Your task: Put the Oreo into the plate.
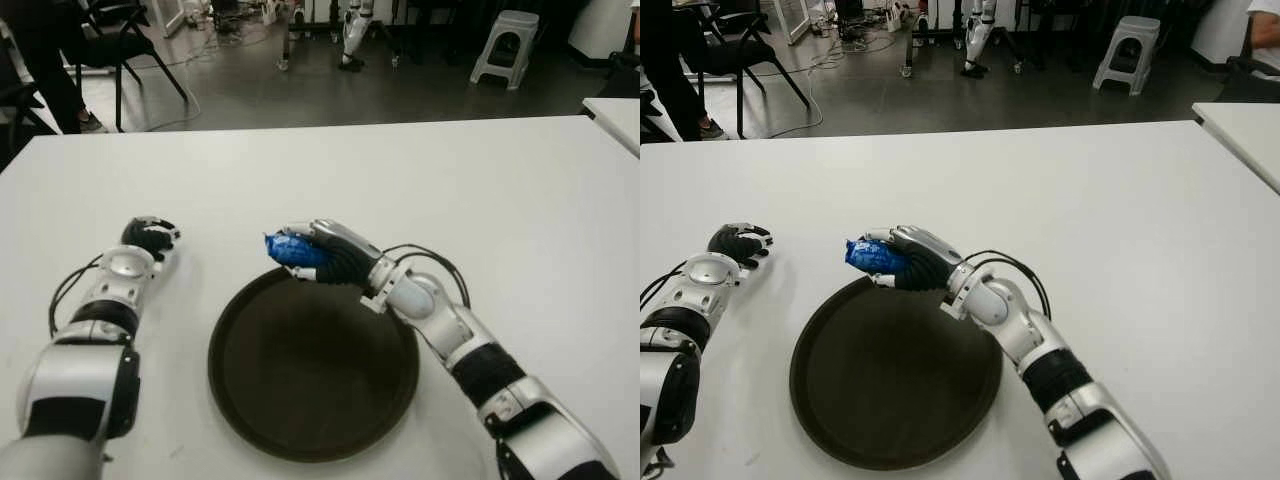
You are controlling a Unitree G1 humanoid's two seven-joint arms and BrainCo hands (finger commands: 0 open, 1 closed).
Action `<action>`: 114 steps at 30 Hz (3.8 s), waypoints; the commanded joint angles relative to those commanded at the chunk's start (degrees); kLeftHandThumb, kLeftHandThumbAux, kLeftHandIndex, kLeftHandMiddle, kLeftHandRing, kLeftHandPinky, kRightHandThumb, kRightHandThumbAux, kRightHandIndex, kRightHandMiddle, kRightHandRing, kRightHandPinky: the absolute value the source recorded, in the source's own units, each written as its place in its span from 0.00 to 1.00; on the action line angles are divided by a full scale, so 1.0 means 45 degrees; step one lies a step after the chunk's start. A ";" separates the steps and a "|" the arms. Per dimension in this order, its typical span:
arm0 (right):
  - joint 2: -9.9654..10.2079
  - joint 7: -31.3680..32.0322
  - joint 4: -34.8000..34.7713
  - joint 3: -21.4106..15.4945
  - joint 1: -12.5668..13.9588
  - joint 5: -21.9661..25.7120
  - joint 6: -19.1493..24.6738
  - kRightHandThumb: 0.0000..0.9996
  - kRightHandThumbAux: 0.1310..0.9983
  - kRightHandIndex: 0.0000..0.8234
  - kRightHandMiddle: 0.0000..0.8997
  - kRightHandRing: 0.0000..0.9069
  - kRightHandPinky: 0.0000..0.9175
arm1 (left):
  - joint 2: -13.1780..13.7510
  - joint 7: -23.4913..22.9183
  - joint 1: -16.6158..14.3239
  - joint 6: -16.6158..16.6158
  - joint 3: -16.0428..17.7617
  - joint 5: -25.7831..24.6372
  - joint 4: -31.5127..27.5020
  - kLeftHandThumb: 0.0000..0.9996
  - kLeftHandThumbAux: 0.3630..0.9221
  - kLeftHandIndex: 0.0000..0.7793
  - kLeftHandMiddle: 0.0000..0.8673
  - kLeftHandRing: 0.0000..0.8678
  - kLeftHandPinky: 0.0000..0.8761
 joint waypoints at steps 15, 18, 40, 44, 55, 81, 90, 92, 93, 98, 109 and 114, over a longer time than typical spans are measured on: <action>-0.0192 0.0364 0.0546 0.0466 -0.0268 -0.0177 -0.0334 0.85 0.63 0.50 0.58 0.91 0.87 | -0.0024 0.0037 -0.0040 0.0078 -0.0015 0.0000 0.0018 0.67 0.65 0.51 0.14 0.18 0.22; -0.0247 0.0563 0.0534 0.0469 -0.0277 -0.0114 -0.0329 0.85 0.63 0.50 0.59 0.91 0.88 | -0.0028 0.0038 -0.0048 0.0102 -0.0037 0.0011 0.0025 0.67 0.65 0.51 0.15 0.18 0.21; -0.0953 0.0624 0.0328 0.0471 -0.0161 -0.0655 -0.0099 0.85 0.63 0.50 0.58 0.91 0.87 | 0.0002 -0.0195 -0.0008 -0.0016 0.0074 -0.0096 0.0057 0.67 0.65 0.51 0.13 0.16 0.19; -0.1139 0.0790 0.0232 0.0545 -0.0150 -0.0801 0.0009 0.85 0.63 0.50 0.58 0.91 0.87 | -0.0006 -0.0162 -0.0020 0.0011 0.0062 -0.0080 0.0044 0.67 0.65 0.51 0.12 0.16 0.19; -0.1583 0.1063 -0.0200 0.0649 0.0009 -0.0720 -0.0226 0.85 0.63 0.50 0.58 0.90 0.87 | -0.0022 -0.0138 -0.0024 -0.0026 0.0085 -0.0075 0.0039 0.67 0.65 0.51 0.13 0.17 0.20; -0.2035 0.1693 -0.1451 0.0495 0.0700 0.0332 -0.1332 0.85 0.63 0.50 0.58 0.91 0.88 | 0.0005 -0.0052 -0.0075 0.0161 -0.0067 0.0019 0.0036 0.67 0.65 0.51 0.14 0.17 0.19; -0.2059 0.2146 -0.1574 0.0499 0.0767 0.0664 -0.1272 0.85 0.63 0.49 0.58 0.91 0.89 | -0.0018 -0.0135 -0.0059 0.0112 0.0104 -0.0158 0.0012 0.67 0.65 0.51 0.13 0.17 0.19; -0.2059 0.2181 -0.1580 0.0490 0.0776 0.0684 -0.1278 0.85 0.63 0.49 0.58 0.92 0.89 | -0.0019 -0.0104 -0.0062 0.0129 0.0087 -0.0130 0.0014 0.67 0.65 0.51 0.13 0.17 0.19; -0.2057 0.2203 -0.1589 0.0496 0.0784 0.0683 -0.1280 0.85 0.63 0.49 0.58 0.92 0.89 | -0.0019 -0.0077 -0.0063 0.0135 0.0062 -0.0101 0.0015 0.67 0.65 0.51 0.13 0.17 0.19; -0.2091 0.2411 -0.1636 0.0511 0.0779 0.0673 -0.1160 0.85 0.63 0.49 0.58 0.90 0.87 | -0.0027 -0.0002 -0.0053 0.0122 0.0043 -0.0073 0.0020 0.67 0.65 0.51 0.13 0.16 0.17; -0.1961 0.2150 -0.1637 0.0381 0.0885 0.0673 -0.1365 0.85 0.63 0.49 0.58 0.93 0.92 | 0.0014 -0.0101 -0.0035 0.0062 -0.0001 -0.0032 0.0023 0.67 0.65 0.51 0.14 0.17 0.20; -0.1947 0.2179 -0.1665 0.0374 0.0936 0.0663 -0.1279 0.85 0.63 0.49 0.58 0.94 0.91 | 0.0005 -0.0104 -0.0040 0.0102 0.0041 -0.0089 0.0020 0.67 0.65 0.51 0.13 0.17 0.19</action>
